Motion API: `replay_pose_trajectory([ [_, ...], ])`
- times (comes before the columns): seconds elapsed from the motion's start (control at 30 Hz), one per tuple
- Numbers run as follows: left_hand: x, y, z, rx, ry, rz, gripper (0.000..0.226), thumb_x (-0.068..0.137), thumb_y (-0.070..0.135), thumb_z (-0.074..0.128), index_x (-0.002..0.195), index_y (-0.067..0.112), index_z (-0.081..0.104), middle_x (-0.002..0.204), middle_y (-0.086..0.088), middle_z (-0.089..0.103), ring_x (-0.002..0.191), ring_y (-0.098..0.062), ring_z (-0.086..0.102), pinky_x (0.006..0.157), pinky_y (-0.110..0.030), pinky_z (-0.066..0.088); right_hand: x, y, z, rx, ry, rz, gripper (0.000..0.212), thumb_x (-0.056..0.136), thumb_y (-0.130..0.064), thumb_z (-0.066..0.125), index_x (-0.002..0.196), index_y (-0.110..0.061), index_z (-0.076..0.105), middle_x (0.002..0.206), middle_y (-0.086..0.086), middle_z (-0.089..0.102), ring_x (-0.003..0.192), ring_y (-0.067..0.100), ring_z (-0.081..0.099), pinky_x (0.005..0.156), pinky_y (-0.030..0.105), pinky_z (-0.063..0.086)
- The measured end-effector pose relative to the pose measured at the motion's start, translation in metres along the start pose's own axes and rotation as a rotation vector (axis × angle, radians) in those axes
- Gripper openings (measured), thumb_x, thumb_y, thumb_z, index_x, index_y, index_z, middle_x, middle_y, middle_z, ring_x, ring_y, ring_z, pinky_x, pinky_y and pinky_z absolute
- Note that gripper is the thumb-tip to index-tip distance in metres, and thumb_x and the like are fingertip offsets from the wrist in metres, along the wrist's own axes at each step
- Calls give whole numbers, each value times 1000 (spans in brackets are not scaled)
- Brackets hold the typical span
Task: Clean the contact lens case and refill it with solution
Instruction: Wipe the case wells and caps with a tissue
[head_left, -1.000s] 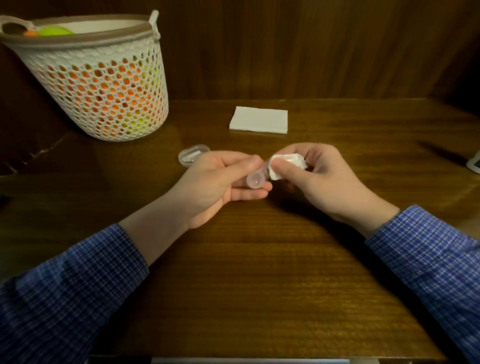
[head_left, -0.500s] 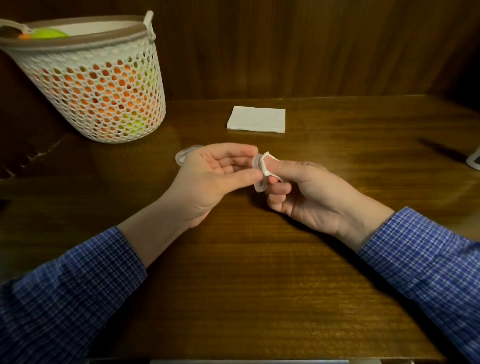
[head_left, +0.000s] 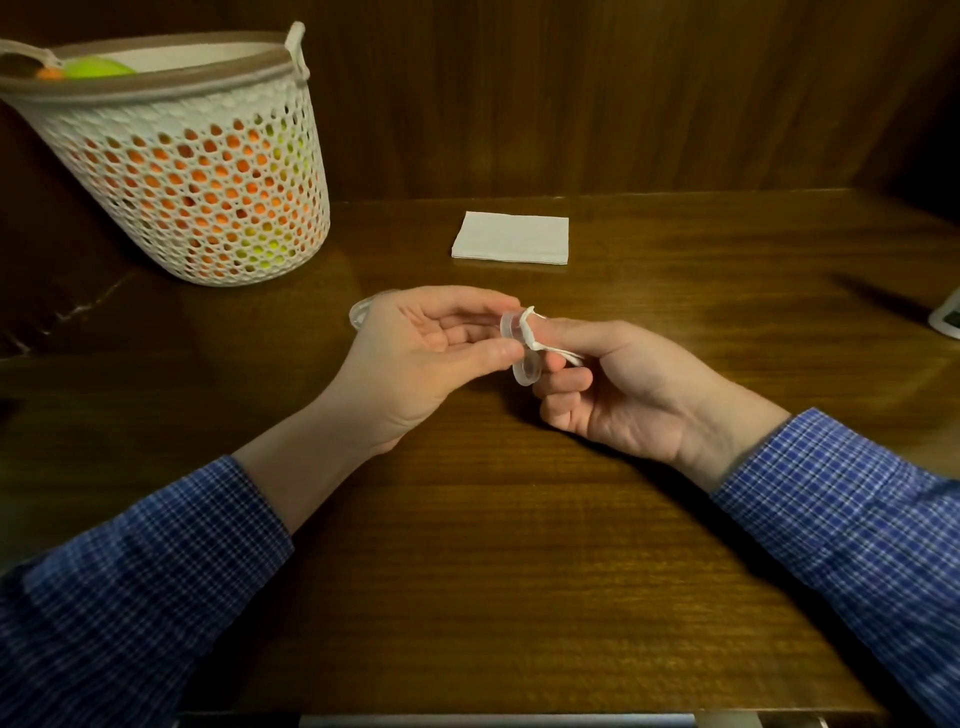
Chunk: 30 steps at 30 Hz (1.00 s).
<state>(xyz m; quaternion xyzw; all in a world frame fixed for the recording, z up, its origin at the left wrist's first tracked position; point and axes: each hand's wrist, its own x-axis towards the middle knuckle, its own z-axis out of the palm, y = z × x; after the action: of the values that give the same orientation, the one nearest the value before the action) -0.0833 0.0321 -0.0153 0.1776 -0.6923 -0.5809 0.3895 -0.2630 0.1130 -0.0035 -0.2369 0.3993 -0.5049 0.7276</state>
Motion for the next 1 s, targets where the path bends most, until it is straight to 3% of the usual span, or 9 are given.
replay_pose_trajectory([
  [0.2,0,-1,-2,-2,18,4,40,74,11,80,113,10,74,111,-7,80,109,-23,75,90,-30,61,-1,0,0,-50,-1,-11,37,84,-21,73,119,-12,66,64,-3,52,42,2,39,46,14,40],
  [0.37,0,0,-3,-30,42,2,38,73,14,81,110,14,75,110,-5,80,110,-23,75,90,-30,61,-1,0,0,-63,-11,-10,45,81,-20,75,122,-15,58,66,-2,54,42,2,41,45,15,41],
  [0.43,2,-1,-5,-59,35,-35,38,73,12,81,110,14,75,110,-6,80,111,-24,74,89,-31,61,-1,0,-2,-35,-22,-8,40,84,-20,74,122,-13,62,68,-2,53,44,3,41,46,15,42],
  [0.53,5,0,-11,-143,43,-139,40,73,12,79,112,16,74,110,-7,79,110,-22,74,85,-29,61,-3,-5,-5,-32,-55,-47,17,90,-22,71,101,-10,73,70,-3,53,50,4,44,51,16,43],
  [0.67,6,1,-16,-214,5,-259,36,74,14,77,109,24,79,113,-5,79,116,-20,72,90,-28,60,-5,-10,-9,-278,-35,-155,15,86,-22,72,93,-10,67,71,-2,61,56,5,50,54,18,46],
  [0.8,4,1,-14,-245,-93,-276,32,74,17,81,106,24,83,113,-7,79,116,-21,72,91,-28,59,-2,-2,-6,-442,-51,-221,14,81,-24,79,80,-14,69,81,15,57,58,11,50,56,22,47],
  [0.93,3,1,-13,-229,-92,-243,31,78,7,74,106,19,81,112,-10,79,115,-23,73,89,-27,59,-1,2,-3,-468,-21,-248,13,79,-23,79,83,-12,73,96,22,62,60,13,50,56,23,47],
  [1.0,2,0,-13,-209,-58,-213,34,76,7,75,109,14,77,110,-10,79,113,-24,73,90,-28,60,-1,2,-4,-473,7,-241,17,79,-24,78,86,-9,73,93,24,59,59,14,50,58,25,47],
])
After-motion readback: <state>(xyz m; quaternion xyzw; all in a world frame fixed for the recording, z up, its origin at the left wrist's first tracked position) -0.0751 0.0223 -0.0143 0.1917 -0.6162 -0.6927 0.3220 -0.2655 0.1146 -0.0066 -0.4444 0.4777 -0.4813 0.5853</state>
